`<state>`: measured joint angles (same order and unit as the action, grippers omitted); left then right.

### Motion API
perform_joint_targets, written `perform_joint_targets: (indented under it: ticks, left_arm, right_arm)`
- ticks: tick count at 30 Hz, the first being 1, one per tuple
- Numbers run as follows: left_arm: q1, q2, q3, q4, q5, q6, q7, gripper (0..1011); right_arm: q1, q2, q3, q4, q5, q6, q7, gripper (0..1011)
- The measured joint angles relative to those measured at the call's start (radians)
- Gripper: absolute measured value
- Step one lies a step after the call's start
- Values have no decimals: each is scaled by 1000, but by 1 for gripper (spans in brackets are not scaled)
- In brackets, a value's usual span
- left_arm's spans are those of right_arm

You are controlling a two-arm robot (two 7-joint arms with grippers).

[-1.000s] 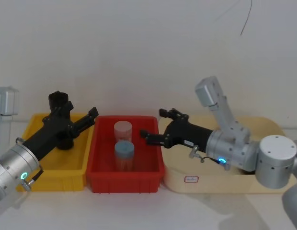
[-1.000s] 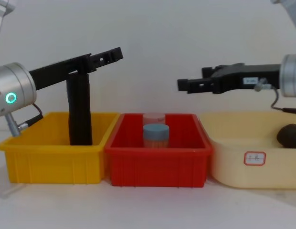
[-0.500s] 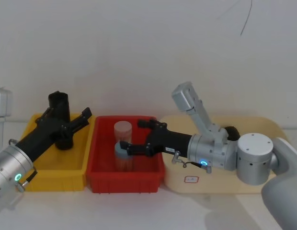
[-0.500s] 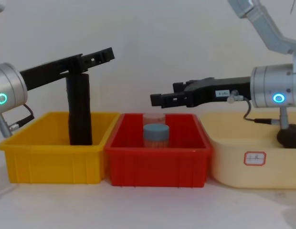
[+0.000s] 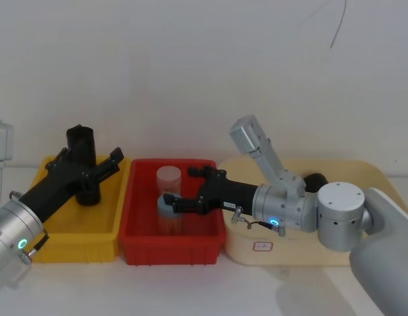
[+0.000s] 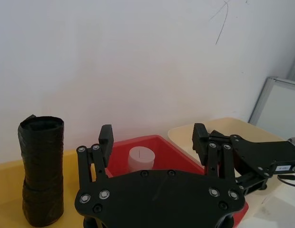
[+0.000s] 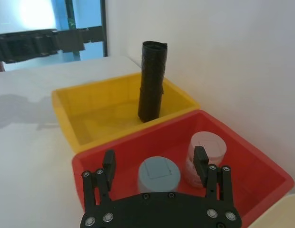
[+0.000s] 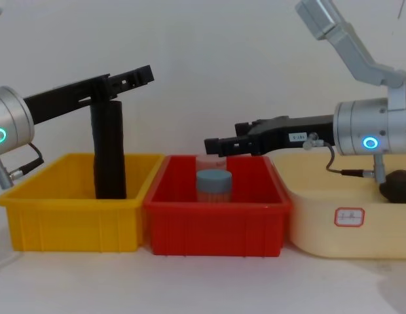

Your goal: Pick up the garbage bag with the one hand and transfer it to the other hand.

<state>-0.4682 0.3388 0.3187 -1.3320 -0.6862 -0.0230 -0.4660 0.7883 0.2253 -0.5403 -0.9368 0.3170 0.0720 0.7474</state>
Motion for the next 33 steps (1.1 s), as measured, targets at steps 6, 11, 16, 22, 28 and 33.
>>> perform_joint_targets:
  ticks: [6,11,16,22,28,33]
  left_arm:
    - [1,1,-1,-1,0,0,1,1001]
    - [1,1,-1,-2,0,0,2,1001]
    - [2,1,-1,-2,0,0,2,1001]
    - [2,2,-1,-2,0,0,2,1001]
    - [2,2,-1,-2,0,0,2,1001]
    - [2,2,-1,-2,0,0,2,1001]
  right_arm:
    - [20,-5,-14,41,-14,-10,-11,1001]
    - [43,-12,-37,83,-31,-13,-12,1001]
    - [69,-25,-57,131,-51,-19,-3,1001]
    - [92,-40,-69,178,-64,-30,7,1001]
    - [113,-56,-75,225,-71,-40,16,1001]
    - [127,-69,-79,251,-78,-46,25,1002]
